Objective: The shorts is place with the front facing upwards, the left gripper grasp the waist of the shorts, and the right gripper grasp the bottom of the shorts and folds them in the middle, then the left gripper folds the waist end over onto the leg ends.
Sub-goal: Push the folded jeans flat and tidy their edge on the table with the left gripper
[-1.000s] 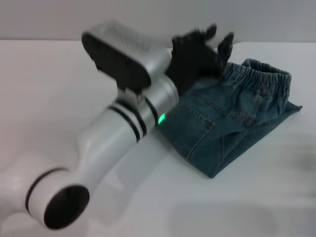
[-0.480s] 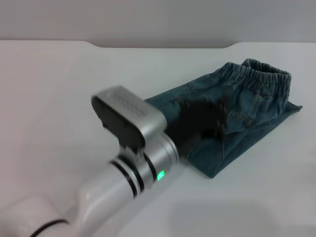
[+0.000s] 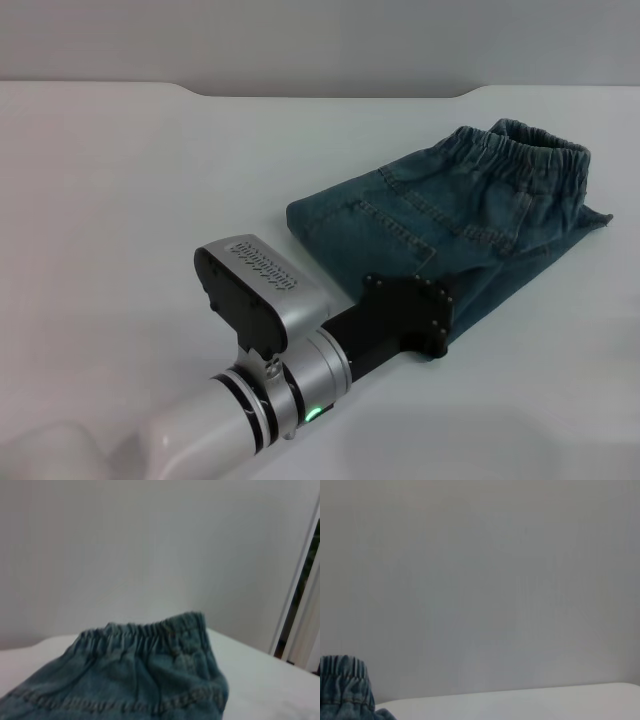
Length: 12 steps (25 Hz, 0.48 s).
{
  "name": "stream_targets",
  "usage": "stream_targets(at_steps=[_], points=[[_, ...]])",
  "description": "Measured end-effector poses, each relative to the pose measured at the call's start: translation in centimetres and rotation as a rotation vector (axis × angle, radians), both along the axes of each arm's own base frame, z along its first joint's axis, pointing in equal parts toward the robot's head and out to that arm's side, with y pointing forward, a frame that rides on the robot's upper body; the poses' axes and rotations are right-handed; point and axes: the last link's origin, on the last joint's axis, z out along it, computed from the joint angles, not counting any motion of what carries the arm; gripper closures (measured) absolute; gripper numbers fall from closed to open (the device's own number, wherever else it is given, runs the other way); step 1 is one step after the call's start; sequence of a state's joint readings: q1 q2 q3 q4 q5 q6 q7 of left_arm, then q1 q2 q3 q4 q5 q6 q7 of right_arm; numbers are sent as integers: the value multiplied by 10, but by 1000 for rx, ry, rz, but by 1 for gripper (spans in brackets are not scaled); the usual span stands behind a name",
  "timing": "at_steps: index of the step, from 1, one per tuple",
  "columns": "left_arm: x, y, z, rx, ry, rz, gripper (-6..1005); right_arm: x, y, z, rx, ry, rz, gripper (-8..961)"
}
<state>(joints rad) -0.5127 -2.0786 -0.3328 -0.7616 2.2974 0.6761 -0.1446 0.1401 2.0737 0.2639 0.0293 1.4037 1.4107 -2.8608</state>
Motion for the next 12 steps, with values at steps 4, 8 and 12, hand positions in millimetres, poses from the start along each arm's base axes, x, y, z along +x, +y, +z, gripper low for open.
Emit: stream_targets(at_steps=[4, 8, 12], points=[[-8, 6, -2, -25, 38, 12, 981, -1, 1, -1, -1, 4, 2, 953], [-16, 16, -2, -41, 68, 51, 973, -2, 1, -2, 6, 10, 6, 954], [-21, 31, 4, -6, 90, 60, 966, -2, 0, -1, 17, 15, 2, 954]])
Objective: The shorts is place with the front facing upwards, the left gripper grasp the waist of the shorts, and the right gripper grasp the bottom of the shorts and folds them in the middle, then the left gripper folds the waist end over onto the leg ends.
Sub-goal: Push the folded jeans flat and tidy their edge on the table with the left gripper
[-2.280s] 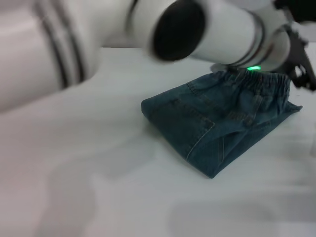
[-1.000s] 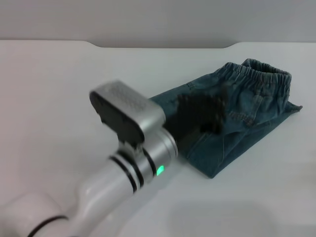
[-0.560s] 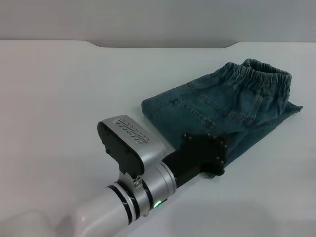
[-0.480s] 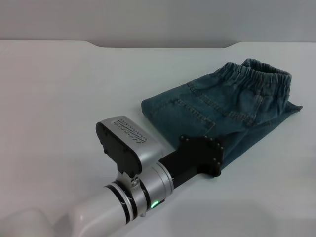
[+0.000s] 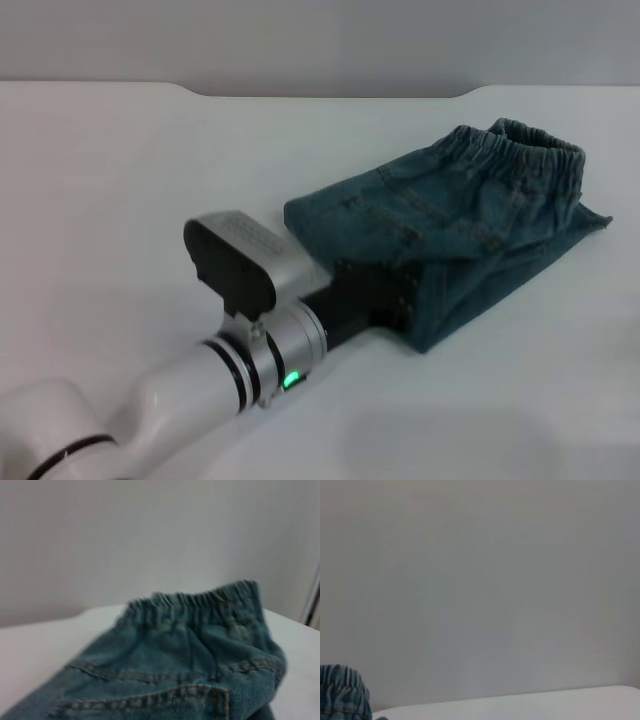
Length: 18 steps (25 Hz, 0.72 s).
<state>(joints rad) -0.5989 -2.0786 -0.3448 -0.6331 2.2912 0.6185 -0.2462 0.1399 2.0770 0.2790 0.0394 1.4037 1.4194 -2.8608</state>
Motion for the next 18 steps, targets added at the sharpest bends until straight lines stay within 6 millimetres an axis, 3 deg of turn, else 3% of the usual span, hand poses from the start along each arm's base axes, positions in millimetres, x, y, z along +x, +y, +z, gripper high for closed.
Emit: stream_targets(at_steps=[10, 18], points=[[-14, 40, 19, 88, 77, 14, 947, -2, -2, 0, 22, 16, 8, 954], [-13, 61, 30, 138, 106, 7, 932, -4, -4, 0, 29, 22, 16, 953]])
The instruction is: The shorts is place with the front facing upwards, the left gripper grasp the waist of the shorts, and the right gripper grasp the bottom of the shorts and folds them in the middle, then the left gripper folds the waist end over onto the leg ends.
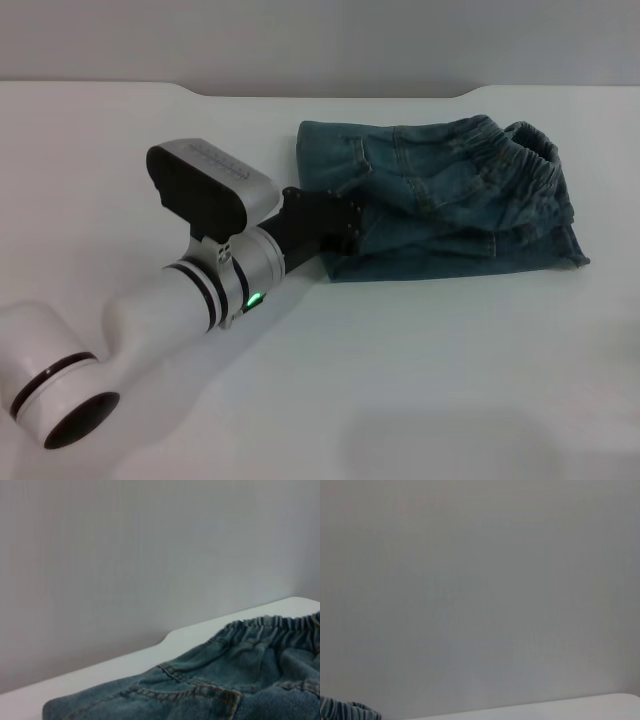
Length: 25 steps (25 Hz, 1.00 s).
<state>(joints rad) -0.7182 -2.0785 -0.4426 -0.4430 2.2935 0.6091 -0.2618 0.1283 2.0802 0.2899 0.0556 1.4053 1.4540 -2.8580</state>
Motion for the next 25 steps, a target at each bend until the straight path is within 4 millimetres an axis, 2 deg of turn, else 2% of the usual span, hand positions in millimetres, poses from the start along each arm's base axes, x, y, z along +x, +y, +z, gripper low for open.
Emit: stream_targets(at_steps=[7, 13, 15, 20, 23, 25], points=[[7, 5, 5, 35, -28, -27, 919, 1, 3, 0, -6, -6, -2, 953], [4, 9, 26, 150, -122, -22, 908, -1, 5, -1, -18, -21, 9, 951], [0, 10, 35, 190, -152, -16, 904, -1, 5, -1, -21, -24, 9, 946], [-5, 6, 38, 206, -165, -8, 895, 0, 5, -2, -31, -28, 4, 933], [-22, 2, 49, 280, -186, 42, 889, 1, 6, -4, -40, -35, -6, 925], [-25, 2, 53, 300, -188, 49, 886, 3, 7, -5, -51, -37, -21, 919]])
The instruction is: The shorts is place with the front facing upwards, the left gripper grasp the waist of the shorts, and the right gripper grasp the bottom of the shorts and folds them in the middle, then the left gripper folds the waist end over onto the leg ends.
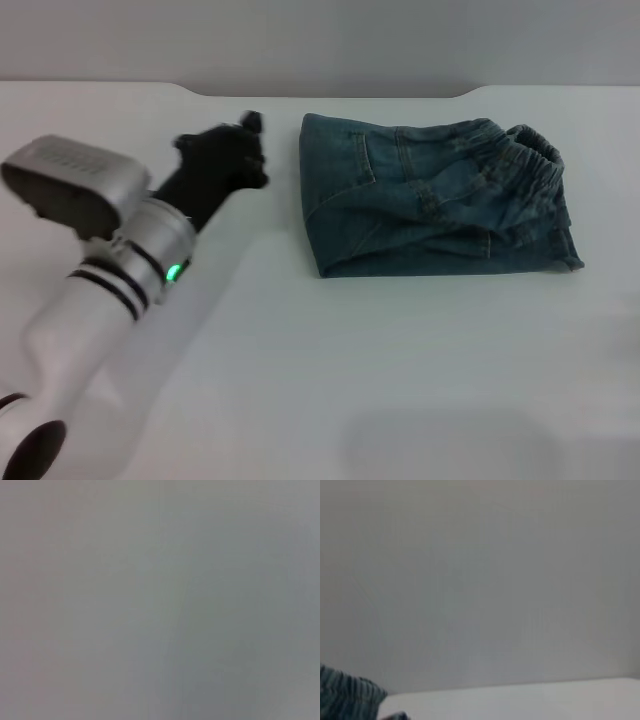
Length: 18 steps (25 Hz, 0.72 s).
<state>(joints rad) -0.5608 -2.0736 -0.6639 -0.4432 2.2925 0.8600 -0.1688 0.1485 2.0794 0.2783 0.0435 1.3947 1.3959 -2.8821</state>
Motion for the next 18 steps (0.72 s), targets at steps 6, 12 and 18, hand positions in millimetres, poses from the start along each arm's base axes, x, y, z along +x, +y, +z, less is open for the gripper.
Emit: stream_targets(at_steps=[6, 12, 18], points=[[-19, -10, 29, 193, 86, -70, 874, 6, 6, 1, -23, -25, -28, 903], [-27, -11, 36, 231, 94, -47, 863, 4, 7, 8, 4, -36, -10, 855], [-32, -13, 38, 241, 90, -26, 836, 3, 6, 13, 25, -49, 7, 613]])
